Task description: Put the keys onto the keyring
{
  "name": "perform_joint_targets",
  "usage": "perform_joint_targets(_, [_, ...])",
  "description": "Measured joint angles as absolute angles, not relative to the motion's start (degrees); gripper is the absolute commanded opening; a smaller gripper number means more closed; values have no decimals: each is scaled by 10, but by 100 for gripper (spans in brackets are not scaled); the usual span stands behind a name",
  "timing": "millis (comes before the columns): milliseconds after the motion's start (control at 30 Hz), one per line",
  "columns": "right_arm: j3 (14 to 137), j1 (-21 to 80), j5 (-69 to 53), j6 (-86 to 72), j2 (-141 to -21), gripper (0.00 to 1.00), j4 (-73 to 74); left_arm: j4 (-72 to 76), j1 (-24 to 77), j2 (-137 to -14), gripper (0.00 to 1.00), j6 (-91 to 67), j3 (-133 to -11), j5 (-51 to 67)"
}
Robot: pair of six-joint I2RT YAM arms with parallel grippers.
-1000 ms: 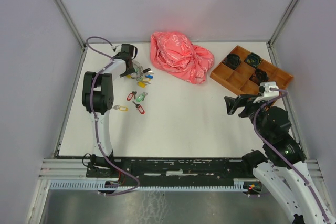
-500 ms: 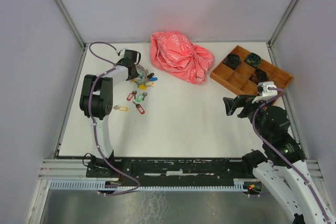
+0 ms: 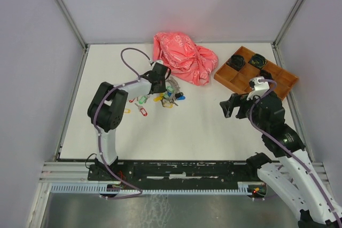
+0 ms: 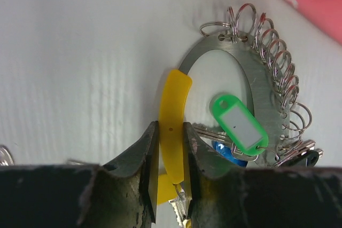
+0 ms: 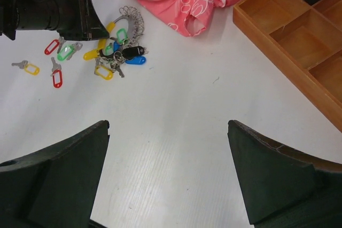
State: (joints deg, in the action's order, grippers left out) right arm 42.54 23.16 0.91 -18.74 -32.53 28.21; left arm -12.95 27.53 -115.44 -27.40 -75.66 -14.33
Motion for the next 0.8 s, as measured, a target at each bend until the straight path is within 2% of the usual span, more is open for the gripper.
perform_joint_targets(333, [427,232,-92,-188,-415,100,287,-134,415,-1047,9,-274,-623,-167])
perform_joint_targets(633, [400,236,-181,-207,-516,97,231,-140,553,-946,5,-256,-546,-334])
perform_joint_targets(800, [389,243,-195,-215,-559,93,192,-83,617,-905,5,-199,-495,-439])
